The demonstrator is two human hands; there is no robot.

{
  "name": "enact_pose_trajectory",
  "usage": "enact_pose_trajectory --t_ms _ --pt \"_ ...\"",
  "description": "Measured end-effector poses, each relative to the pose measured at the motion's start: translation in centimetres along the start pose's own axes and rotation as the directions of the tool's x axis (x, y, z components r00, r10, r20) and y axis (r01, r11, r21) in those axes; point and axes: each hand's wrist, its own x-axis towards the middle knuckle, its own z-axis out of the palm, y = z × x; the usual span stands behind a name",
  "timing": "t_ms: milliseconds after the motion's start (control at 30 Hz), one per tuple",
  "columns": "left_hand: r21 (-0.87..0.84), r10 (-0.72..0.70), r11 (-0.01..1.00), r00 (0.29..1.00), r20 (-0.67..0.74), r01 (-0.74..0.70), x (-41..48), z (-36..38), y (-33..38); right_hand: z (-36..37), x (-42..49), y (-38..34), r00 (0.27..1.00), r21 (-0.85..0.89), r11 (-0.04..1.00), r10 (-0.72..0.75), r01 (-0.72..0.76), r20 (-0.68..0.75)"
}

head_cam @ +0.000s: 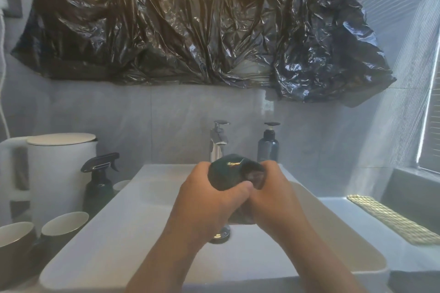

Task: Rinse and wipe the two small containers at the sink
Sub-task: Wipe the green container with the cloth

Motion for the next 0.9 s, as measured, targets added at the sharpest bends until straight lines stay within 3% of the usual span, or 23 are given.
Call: enact_pose_trajectory --t_ms 100,233,400,467,567,700,800,900 --pt "-0.091 -0.047 0.994 0.994 0.099 0.056 0.2 -0.8 0.1 -0.1 -0.2 -0.4 0.992 -0.15 0.983 -0.114 0.104 -0.06" --pt "-0.048 0.046 0.998 0.992 0.117 -0.04 0.3 -1.3 0.2 -0.3 -0.4 -0.9 0.962 -0.291 0.933 -0.25 0.209 -0.11" --pt "0.113 0.013 0.993 0.982 0.191 -0.035 -0.1 -0.9 0.5 -0.5 -0.6 -0.9 0.934 -0.321 0.879 -0.35 0.352 0.064" --pt "0.096 0.065 0.993 0.991 0.116 -0.076 -0.2 -0.6 0.4 -0.2 -0.5 -0.6 0.944 -0.251 0.914 -0.329 0.317 -0.007" --pt "0.005 0.152 0.988 0.984 -0.093 -0.152 -0.6 0.3 0.5 0.1 0.2 -0.4 0.987 -0.043 0.992 -0.12 0.116 -0.106" --pt "-0.029 0.223 0.972 0.951 -0.216 -0.234 -1.6 1.3 0.5 0.2 1.0 -0.3 0.999 -0.004 1.0 0.013 -0.013 -0.036" --pt "0.034 0.217 0.976 0.965 -0.146 -0.214 -1.5 1.3 0.6 0.3 1.2 0.0 0.998 -0.016 0.998 0.058 -0.057 0.015" --pt "0.119 0.082 0.989 0.996 0.016 -0.084 -1.0 0.8 0.8 0.1 1.1 0.4 1.0 -0.082 0.996 0.016 -0.017 -0.01"
